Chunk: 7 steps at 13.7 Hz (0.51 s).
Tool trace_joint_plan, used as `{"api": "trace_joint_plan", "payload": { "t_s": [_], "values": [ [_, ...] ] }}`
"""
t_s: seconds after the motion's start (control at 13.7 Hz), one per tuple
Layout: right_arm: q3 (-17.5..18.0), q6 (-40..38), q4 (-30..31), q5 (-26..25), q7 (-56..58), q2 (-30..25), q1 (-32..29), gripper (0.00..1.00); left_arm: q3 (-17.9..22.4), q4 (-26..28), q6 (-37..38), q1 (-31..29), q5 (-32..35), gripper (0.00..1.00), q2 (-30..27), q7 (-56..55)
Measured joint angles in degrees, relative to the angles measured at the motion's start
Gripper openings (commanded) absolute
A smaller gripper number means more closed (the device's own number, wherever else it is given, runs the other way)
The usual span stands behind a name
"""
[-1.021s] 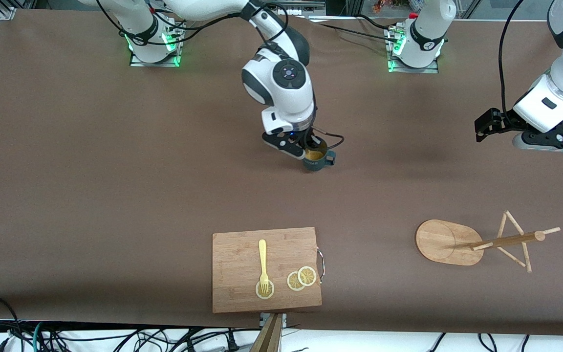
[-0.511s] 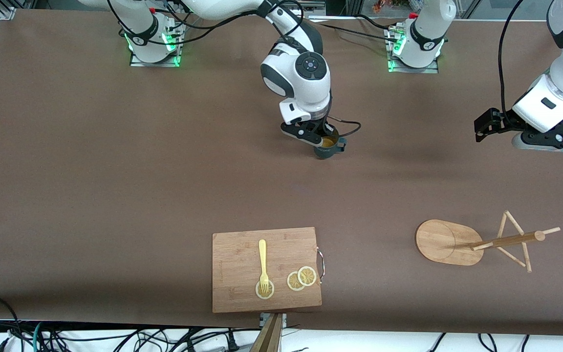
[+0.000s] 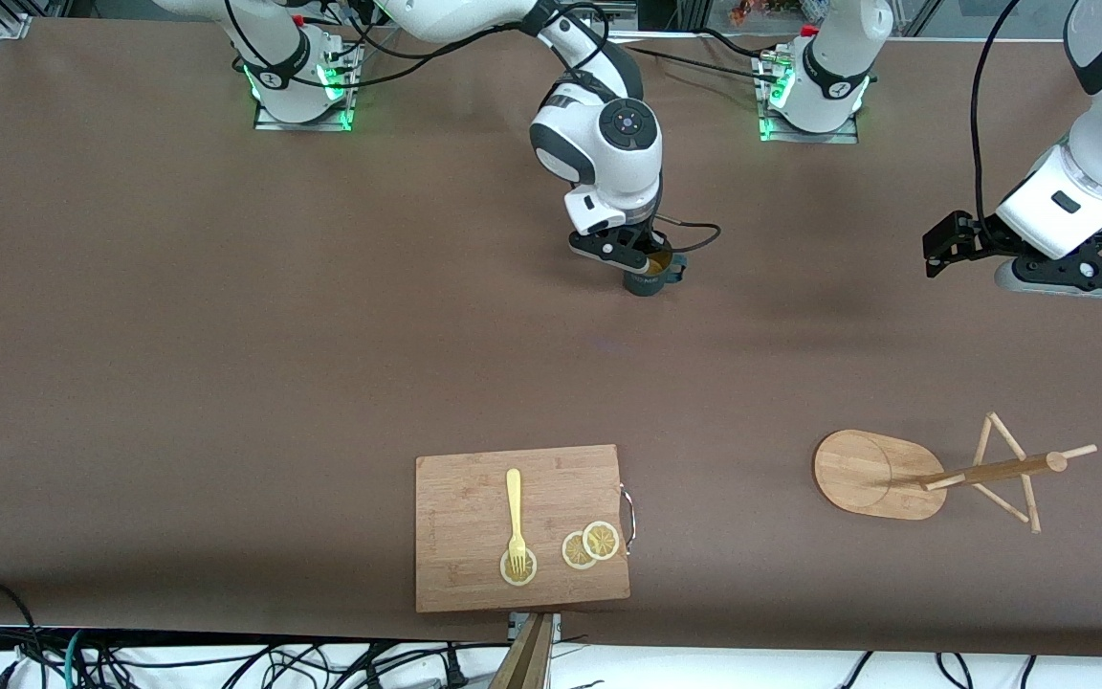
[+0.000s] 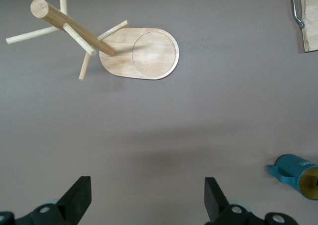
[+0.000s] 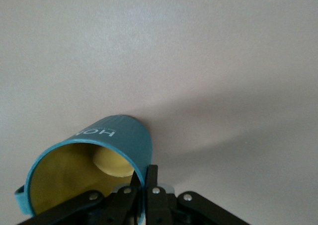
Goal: Pass cup and hang on rack
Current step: 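Lower the mug and open the right gripper while the left gripper approaches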
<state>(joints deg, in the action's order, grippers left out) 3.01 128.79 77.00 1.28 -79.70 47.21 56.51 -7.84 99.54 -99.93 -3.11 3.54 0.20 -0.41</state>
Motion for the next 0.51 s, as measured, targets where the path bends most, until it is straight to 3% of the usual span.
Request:
{"api": "trace_joint_plan", "payload": {
  "t_s": [0.07,0.51],
  "values": [
    [0.00,0.21,-0.15,0.00,0.02,0.10,0.16,1.00,0.07,-0.05,0.00,-0.04,0.00,1.00,0.25,-0.21],
    [-0.42,-1.54,-4.68,0.00,2.12,0.11,-0.07,1.00,0.01,-0.21,2.12,-0.02,0.00,1.00,2.15,-0.33]
  ]
}}
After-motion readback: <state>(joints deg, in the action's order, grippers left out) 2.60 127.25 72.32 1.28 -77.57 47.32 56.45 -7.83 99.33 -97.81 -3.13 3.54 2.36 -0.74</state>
